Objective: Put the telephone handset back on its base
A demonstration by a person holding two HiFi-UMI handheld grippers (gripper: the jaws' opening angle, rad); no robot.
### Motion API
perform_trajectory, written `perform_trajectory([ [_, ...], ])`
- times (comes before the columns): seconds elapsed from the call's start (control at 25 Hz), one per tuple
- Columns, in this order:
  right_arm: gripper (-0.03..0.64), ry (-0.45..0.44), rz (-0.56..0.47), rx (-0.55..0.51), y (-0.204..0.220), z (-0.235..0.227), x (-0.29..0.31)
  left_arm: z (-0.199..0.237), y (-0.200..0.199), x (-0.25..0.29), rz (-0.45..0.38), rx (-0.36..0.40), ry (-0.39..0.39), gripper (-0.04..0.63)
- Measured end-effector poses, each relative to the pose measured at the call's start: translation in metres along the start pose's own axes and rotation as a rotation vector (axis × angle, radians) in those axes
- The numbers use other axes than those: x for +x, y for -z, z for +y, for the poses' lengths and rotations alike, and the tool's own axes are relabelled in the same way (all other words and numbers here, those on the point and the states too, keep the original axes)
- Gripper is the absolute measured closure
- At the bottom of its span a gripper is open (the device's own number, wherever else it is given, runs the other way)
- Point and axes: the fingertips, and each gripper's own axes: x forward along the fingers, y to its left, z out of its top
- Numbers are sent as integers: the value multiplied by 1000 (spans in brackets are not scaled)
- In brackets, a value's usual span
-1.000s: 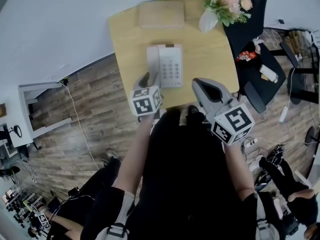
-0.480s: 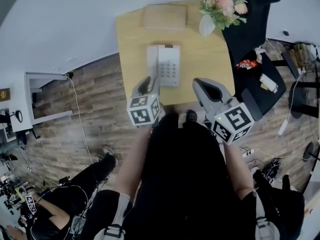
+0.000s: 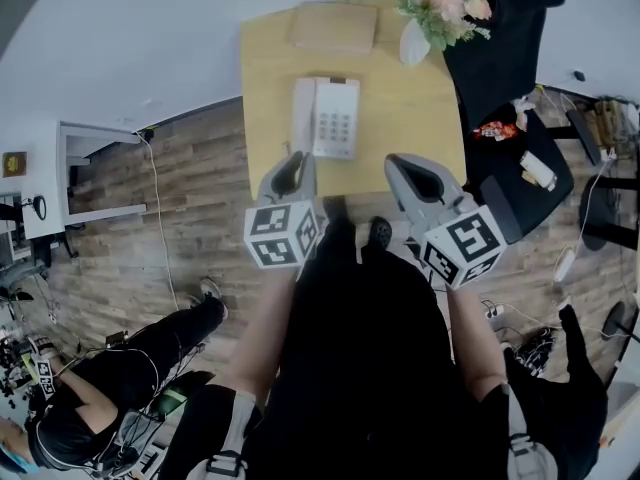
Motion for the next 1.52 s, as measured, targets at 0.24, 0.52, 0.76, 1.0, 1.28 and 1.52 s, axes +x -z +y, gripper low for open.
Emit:
perform_trajectory([
  [0.24,617,-17,-21,-30,2,12,-23,-23,-16,-40,-118,48,-19,568],
  [0.52,617,-64,-30,-46,6,26,-42,-49,-25,-81,-205,96,-34,586],
  [0.76,617,-96,-43,-98,8,37,-55,-66,-22,-102,-253,80,-10,586],
  [1.0,617,-107,-44,-144,8,44,-66,-78,-21,-113,-273,74,-6,586],
  [1.28,617,-101,-54,-126,8,44,-70,-81,-20,-115,-263,83,3,586],
  [1.52,617,-89,-61,-121,9,42,-72,-83,-17,-113,-255,81,17,586],
])
